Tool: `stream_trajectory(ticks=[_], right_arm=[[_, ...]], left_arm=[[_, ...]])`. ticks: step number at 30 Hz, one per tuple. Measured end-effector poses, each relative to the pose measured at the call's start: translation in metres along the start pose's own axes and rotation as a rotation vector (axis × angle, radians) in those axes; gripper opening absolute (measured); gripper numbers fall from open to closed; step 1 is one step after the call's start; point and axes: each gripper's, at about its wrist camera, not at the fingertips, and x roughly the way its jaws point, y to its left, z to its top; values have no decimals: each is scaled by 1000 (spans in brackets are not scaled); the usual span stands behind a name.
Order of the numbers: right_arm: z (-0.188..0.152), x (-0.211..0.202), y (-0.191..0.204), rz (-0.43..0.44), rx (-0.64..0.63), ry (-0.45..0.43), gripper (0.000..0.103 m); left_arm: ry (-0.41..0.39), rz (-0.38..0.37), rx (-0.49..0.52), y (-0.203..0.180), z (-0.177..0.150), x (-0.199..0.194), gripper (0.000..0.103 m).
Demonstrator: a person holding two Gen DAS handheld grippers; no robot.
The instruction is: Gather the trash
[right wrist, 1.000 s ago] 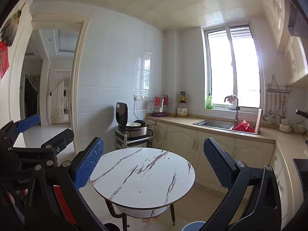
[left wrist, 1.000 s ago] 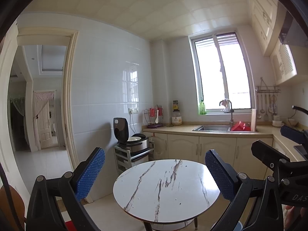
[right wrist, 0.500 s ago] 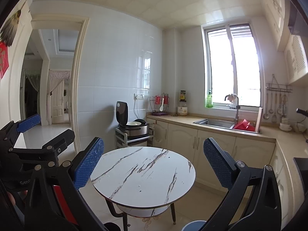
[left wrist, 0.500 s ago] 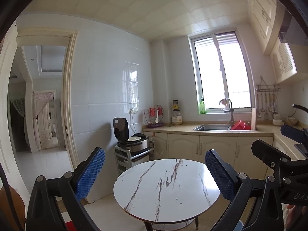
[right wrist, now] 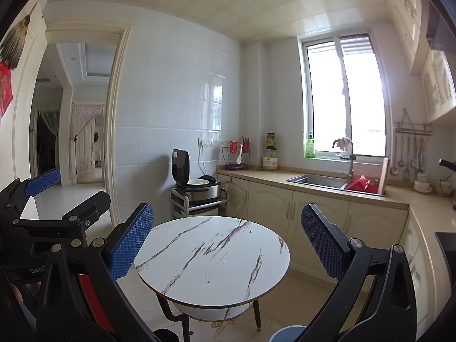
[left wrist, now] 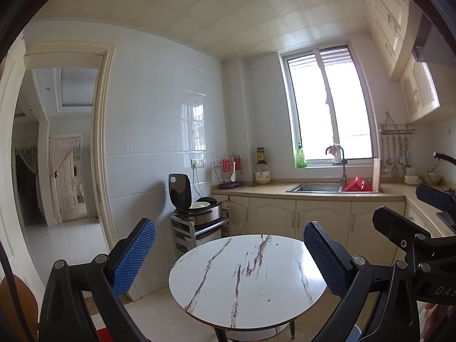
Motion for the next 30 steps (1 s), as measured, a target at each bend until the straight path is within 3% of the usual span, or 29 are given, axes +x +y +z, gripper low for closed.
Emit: stream_trajectory(ticks=[30], right_arm=[[-3, 0, -3, 9, 3, -1, 103]], left_arm=[[-7, -15, 12, 34, -8, 16, 102]])
